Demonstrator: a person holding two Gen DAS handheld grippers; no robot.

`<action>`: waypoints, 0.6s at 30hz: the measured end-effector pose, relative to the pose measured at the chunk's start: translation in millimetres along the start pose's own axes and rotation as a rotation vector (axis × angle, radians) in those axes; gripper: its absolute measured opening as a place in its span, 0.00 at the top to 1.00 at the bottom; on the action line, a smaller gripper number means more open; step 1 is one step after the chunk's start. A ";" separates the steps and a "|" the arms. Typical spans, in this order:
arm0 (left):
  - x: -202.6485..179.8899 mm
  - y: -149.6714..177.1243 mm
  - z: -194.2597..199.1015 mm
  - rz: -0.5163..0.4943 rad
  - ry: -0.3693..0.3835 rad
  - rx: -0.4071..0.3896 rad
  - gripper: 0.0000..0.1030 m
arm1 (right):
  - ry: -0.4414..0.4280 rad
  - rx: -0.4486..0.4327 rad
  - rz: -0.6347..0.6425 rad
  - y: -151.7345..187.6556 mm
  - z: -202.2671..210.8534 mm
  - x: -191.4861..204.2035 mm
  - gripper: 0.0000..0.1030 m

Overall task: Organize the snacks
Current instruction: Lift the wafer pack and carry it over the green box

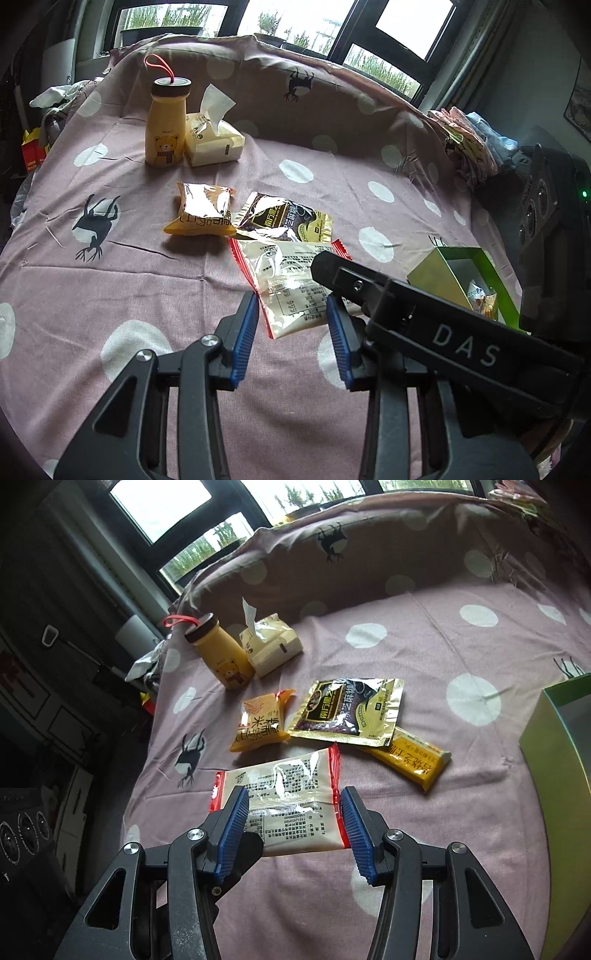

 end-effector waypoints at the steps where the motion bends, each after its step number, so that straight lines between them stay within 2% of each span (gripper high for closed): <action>1: -1.4 -0.6 2.0 -0.004 0.002 -0.007 0.65 | -0.002 -0.008 0.001 -0.7 2.8 0.9 0.47; 7: -6.7 -2.8 8.6 -0.016 0.024 -0.030 0.64 | 0.016 -0.047 0.022 -3.4 15.9 5.2 0.47; 18: -13.2 -4.8 16.4 -0.042 0.021 -0.051 0.63 | 0.046 -0.086 0.060 -4.0 30.2 12.3 0.47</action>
Point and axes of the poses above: each gripper's, at about its wrist camera, not at the fingertips, and z roughly against the way its jaws point, x to its left, y to its underside, the point moved 8 cm from there along -z, roughly the way its jaws point, and after that the axes turned 3 degrees about -z, right-handed, at the moved point
